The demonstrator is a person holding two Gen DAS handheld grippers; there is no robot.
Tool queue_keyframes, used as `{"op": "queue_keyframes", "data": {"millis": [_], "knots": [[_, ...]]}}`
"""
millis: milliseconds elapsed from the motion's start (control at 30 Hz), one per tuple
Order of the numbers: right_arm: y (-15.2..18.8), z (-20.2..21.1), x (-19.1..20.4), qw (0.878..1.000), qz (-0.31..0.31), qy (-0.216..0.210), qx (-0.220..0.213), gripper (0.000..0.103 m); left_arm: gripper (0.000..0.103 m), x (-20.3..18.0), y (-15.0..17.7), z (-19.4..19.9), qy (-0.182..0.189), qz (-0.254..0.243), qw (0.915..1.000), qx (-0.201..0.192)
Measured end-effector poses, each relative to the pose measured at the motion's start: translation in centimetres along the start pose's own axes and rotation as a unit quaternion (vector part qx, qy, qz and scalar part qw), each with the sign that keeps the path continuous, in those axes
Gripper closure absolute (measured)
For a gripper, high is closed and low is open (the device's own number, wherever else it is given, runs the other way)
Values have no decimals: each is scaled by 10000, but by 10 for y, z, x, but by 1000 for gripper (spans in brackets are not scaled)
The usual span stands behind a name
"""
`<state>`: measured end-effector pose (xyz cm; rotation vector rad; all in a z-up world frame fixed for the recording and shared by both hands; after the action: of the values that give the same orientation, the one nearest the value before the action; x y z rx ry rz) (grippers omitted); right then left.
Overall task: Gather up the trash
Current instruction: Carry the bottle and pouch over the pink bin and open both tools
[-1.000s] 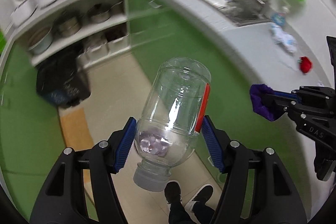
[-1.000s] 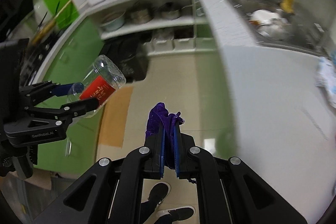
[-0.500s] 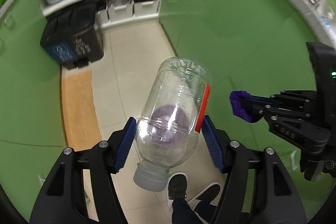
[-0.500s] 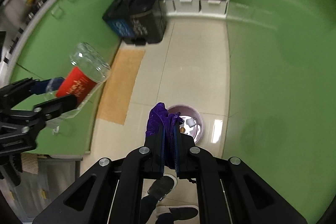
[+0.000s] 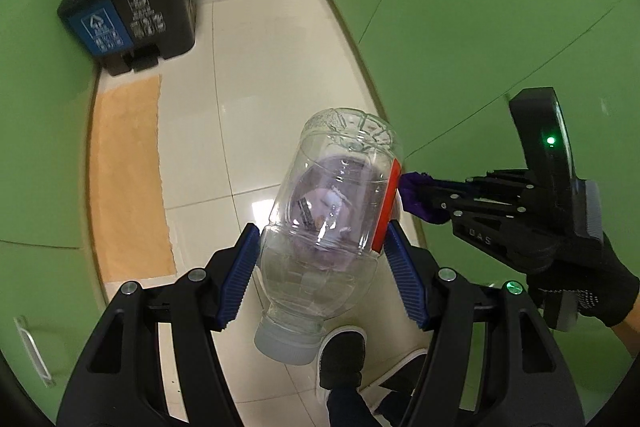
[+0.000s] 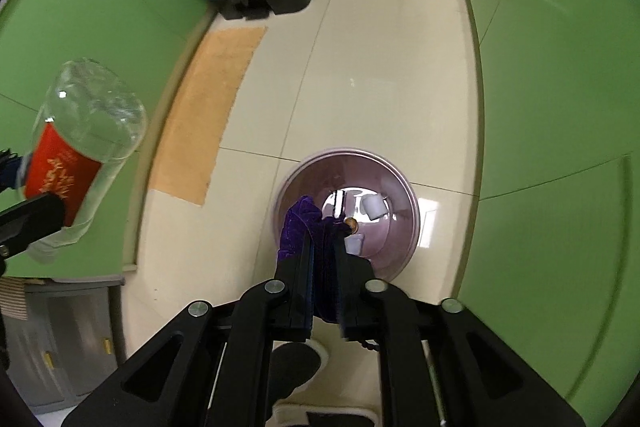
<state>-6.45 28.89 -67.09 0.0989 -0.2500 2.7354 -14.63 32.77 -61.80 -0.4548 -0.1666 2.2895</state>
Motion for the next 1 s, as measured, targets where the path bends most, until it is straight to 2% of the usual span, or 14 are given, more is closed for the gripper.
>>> {"op": "queue_keyframes", "data": {"millis": [67,100,133,200,300,567,800,1000], "knots": [[1,-14,-4,10000,-24,70,-3,67,40,4,4,-13,-1,23,10000,38],[1,-18,-7,9999,-60,79,-34,52,40,5,6,-17,2,27,10000,55],[2,-20,-9,9999,-83,90,-58,29,40,5,7,-21,2,26,10000,72],[3,-22,-14,9998,-126,83,-133,15,40,4,9,-29,11,20,9999,106],[5,-23,-23,9997,-178,177,-79,6,40,1,9,-36,33,10,9999,133],[26,13,-51,9967,-631,484,-139,6,40,-22,3,-60,111,-160,9995,244],[57,46,-79,9924,-966,735,-198,6,40,-41,-3,-91,176,-295,9987,376],[74,58,-93,9903,-1141,727,-314,6,38,-46,-4,-123,149,-386,9977,529]]}}
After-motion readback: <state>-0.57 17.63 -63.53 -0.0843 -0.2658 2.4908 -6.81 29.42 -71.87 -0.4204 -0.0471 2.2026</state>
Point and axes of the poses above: each gripper's, at about its wrist camera, not at the fingertips, and z roughly against the way its jaws point, x to its left, y to its underside, the point moved 10 cm from there along -z, roughly the way its jaws point, and after that the axes turned 5 degrees about y, right-handed, at the moved point
